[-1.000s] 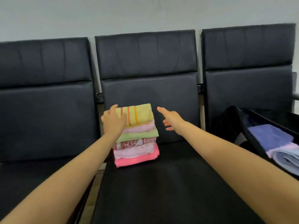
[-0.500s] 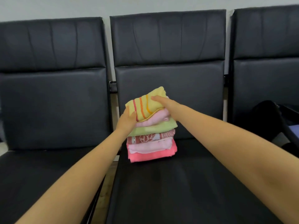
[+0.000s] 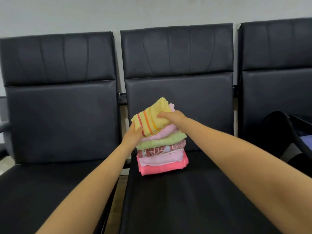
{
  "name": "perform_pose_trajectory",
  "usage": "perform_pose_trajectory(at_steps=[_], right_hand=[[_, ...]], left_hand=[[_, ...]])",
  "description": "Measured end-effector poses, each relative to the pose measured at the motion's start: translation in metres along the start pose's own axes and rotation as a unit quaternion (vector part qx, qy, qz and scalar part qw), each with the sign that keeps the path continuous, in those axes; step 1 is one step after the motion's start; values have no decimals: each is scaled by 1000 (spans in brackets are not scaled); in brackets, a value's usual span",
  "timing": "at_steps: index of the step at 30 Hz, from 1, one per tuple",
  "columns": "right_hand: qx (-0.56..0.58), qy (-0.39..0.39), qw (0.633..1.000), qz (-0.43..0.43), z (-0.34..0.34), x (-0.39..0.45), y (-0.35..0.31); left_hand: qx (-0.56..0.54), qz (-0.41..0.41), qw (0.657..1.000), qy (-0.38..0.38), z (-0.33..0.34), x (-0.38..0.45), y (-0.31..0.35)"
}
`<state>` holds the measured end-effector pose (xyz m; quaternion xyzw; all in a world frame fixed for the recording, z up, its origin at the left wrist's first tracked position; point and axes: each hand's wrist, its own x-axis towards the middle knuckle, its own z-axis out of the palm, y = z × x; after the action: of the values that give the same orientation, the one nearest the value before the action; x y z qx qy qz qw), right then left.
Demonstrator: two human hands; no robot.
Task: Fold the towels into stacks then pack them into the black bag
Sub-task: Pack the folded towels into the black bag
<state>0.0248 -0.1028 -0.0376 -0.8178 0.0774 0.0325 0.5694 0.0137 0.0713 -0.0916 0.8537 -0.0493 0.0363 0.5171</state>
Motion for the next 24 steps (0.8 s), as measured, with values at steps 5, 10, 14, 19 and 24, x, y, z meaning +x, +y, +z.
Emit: perform_pose_trajectory(at_steps=[5,10,14,19,24], right_hand=[[87,32,995,-28,-3,-8,-19],[189,11,981,-48,-32,-32,-48],[252,-11,966,-48,-78,-61,-62],[341,-60,936,-69,-147,-105,-64],[339,-33,938,-57,-226,-140,-41]], left_hand=[[-77,-18,997,27,-6,-5,0],[-292,-96,949,63,3,-24,16],[-420,-150,893,63,26,-34,41],[-536,-176,825,-23,71,-47,89],[-615,-120,761,-166,119,-67,152]])
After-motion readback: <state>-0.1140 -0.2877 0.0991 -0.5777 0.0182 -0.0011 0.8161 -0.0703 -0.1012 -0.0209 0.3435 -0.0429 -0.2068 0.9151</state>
